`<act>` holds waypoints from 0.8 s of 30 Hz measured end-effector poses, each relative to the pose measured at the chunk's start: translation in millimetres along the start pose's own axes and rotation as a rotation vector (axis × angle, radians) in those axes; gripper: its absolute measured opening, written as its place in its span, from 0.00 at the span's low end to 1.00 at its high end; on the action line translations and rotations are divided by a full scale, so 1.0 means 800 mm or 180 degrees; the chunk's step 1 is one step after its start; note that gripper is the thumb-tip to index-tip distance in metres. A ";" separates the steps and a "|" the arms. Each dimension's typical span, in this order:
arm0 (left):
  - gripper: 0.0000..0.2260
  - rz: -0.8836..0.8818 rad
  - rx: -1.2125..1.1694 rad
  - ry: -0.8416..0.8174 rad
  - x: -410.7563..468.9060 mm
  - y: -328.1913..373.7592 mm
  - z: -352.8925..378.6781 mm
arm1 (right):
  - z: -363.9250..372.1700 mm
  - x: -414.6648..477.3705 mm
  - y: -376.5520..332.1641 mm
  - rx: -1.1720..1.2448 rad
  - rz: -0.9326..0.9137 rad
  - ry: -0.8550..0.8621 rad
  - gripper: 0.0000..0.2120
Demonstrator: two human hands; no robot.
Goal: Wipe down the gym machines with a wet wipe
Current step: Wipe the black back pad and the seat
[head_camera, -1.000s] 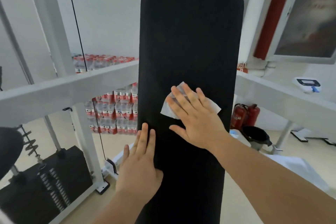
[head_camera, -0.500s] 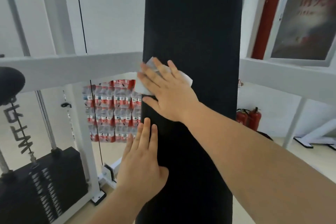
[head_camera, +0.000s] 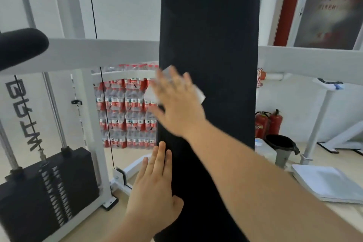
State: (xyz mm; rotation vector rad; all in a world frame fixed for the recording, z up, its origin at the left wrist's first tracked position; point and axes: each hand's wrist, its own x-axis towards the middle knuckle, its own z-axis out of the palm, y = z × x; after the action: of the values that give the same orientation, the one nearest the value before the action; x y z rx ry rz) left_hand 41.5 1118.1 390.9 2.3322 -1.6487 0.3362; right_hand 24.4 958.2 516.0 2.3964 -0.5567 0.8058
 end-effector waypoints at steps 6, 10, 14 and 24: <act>0.43 -0.0051 -0.0168 -0.0079 -0.006 0.007 0.000 | 0.023 -0.080 0.007 -0.0036 -0.0285 -0.0188 0.37; 0.43 -0.0060 -0.0116 -0.0276 -0.015 0.007 0.012 | -0.006 -0.071 0.120 -0.0067 0.1396 0.0028 0.39; 0.43 -0.0075 -0.0027 -0.0321 -0.016 0.009 0.014 | -0.015 -0.043 0.112 0.0195 0.1907 0.0253 0.40; 0.41 -0.0072 -0.0063 -0.0327 -0.028 0.005 0.020 | 0.047 -0.198 0.063 -0.0074 0.0388 -0.0164 0.38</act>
State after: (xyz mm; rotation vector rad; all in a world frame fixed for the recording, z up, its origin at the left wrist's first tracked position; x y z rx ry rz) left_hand 30.6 1131.0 368.9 2.3881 -1.6619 0.1976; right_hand -103.3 929.2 407.1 2.3860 -0.7347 0.7860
